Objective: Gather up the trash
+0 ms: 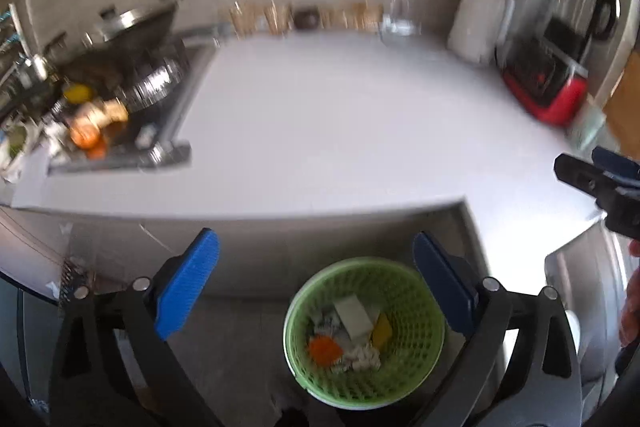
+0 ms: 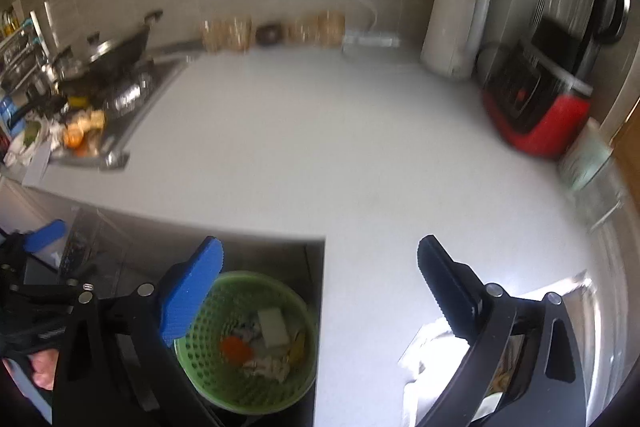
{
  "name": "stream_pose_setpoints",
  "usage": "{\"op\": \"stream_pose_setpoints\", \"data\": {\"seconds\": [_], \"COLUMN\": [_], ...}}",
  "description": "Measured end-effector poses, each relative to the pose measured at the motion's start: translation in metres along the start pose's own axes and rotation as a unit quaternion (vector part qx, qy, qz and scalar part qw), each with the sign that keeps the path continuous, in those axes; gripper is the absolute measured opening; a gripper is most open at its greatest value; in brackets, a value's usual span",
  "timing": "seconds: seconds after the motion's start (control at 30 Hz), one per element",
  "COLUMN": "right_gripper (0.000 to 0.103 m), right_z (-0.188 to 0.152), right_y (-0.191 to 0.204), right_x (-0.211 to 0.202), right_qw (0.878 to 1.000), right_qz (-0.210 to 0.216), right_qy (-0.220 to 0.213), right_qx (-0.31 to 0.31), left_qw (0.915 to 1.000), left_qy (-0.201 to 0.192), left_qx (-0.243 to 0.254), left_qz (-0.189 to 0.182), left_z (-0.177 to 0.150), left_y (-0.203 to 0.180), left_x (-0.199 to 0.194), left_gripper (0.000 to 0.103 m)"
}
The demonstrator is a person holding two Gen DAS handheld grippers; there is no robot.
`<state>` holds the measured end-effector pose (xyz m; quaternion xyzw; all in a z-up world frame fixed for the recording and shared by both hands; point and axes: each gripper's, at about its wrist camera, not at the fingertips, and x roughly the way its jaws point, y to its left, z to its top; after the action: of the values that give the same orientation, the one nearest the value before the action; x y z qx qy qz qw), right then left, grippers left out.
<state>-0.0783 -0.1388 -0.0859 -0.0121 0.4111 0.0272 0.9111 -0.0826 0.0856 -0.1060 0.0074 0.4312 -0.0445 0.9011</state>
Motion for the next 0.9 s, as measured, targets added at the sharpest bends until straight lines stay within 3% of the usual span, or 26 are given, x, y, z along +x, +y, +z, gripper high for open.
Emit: {"op": "stream_pose_setpoints", "data": {"seconds": [0.23,0.43,0.7,0.9], "right_gripper": [0.101,0.101,0.101,0.101], "right_z": [0.055,0.084,0.097,0.104], "right_y": [0.004,0.001,-0.012,-0.031], "right_x": [-0.058,-0.076,-0.07,-0.05], "right_qw": [0.994,0.988,0.986,0.987], "right_qz": [0.004,0.023,0.035,0.042], "right_qy": [-0.104,-0.151,-0.165,-0.154], "right_qx": [-0.015,-0.007,-0.007,-0.001], "left_qw": [0.9962,0.9921,0.9898,0.99], "left_qy": [-0.086,-0.123,-0.136,-0.13], "left_qx": [0.009,0.003,-0.022,-0.036], "left_qz": [0.014,0.021,0.039,0.041], "left_z": [0.059,0.102,0.14,0.148], "left_y": [-0.004,-0.019,-0.033,-0.042], "left_x": [-0.063,-0.083,-0.079,-0.064], "left_gripper": [0.095,0.095,0.095,0.095]}}
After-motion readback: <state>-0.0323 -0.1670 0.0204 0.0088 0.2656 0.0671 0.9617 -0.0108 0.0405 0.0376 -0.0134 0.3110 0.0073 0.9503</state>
